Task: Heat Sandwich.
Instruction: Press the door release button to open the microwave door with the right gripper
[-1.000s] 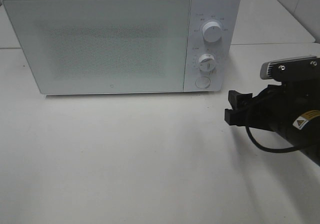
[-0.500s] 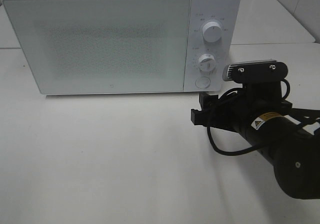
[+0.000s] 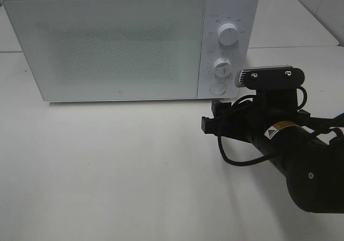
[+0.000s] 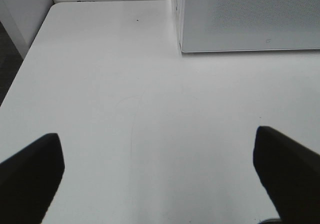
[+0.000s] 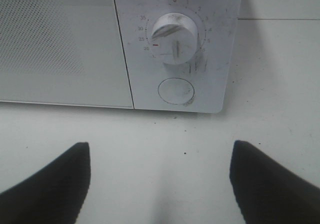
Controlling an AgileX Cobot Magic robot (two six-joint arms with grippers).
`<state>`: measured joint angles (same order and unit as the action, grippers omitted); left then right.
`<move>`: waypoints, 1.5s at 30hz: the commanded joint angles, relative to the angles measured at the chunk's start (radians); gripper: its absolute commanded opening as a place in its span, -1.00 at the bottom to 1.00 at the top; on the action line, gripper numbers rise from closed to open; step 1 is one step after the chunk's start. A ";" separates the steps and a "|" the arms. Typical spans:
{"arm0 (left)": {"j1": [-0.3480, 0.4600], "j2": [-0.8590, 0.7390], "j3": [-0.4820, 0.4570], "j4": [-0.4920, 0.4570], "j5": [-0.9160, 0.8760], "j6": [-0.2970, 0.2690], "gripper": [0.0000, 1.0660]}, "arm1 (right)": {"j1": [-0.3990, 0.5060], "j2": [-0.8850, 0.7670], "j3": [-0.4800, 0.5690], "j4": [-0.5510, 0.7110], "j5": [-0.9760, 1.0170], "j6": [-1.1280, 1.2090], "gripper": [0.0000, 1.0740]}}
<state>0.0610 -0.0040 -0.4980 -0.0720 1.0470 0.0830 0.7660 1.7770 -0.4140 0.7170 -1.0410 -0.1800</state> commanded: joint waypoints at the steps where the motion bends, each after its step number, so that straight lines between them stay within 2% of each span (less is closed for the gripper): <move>1: 0.004 -0.025 0.004 -0.004 -0.010 -0.008 0.83 | 0.004 -0.005 -0.010 0.003 0.010 0.026 0.40; 8: 0.004 -0.025 0.004 -0.004 -0.010 -0.008 0.83 | 0.004 -0.005 -0.010 0.003 0.010 0.169 0.40; 13: 0.004 -0.025 0.004 -0.004 -0.010 -0.008 0.83 | 0.004 -0.005 -0.010 0.003 0.010 0.392 0.40; 14: 0.004 -0.025 0.004 -0.004 -0.010 -0.008 0.83 | 0.004 -0.005 -0.010 0.002 0.010 0.497 0.40; 16: 0.004 -0.025 0.004 -0.004 -0.010 -0.008 0.83 | 0.004 -0.005 -0.010 0.002 0.010 0.541 0.40; 24: 0.004 -0.025 0.004 -0.004 -0.010 -0.008 0.83 | 0.004 -0.005 -0.010 0.002 0.008 1.012 0.40; 31: 0.004 -0.025 0.004 -0.004 -0.010 -0.008 0.83 | 0.004 -0.005 -0.010 0.002 0.005 1.273 0.36; 34: 0.004 -0.025 0.004 -0.004 -0.010 -0.008 0.83 | 0.004 -0.005 -0.010 0.002 0.005 1.444 0.18; 37: 0.004 -0.025 0.004 -0.004 -0.010 -0.008 0.83 | 0.004 -0.005 -0.010 0.002 0.005 1.518 0.04; 38: 0.004 -0.025 0.004 -0.004 -0.010 -0.008 0.83 | 0.004 -0.005 -0.010 0.002 0.005 1.531 -0.14; 39: 0.004 -0.025 0.004 -0.004 -0.010 -0.008 0.83 | 0.004 -0.005 -0.010 0.002 0.005 1.539 -0.25; 40: 0.004 -0.025 0.004 -0.004 -0.010 -0.008 0.83 | 0.004 -0.005 -0.010 0.002 0.005 1.540 -0.33; 41: 0.004 -0.025 0.004 -0.004 -0.010 -0.008 0.83 | 0.004 -0.005 -0.010 0.002 0.005 1.540 -0.33; 42: 0.004 -0.025 0.004 -0.004 -0.010 -0.008 0.83 | 0.003 -0.005 -0.010 0.003 0.005 1.540 -0.54; 44: 0.004 -0.025 0.004 -0.004 -0.010 -0.008 0.83 | 0.001 -0.005 -0.010 0.003 0.005 1.540 -0.71; 45: 0.004 -0.025 0.004 -0.004 -0.010 -0.008 0.83 | 0.001 -0.005 -0.010 0.003 0.005 1.540 -0.71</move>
<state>0.0610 -0.0040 -0.4980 -0.0720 1.0470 0.0830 0.7660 1.7770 -0.4140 0.7240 -1.0400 1.3590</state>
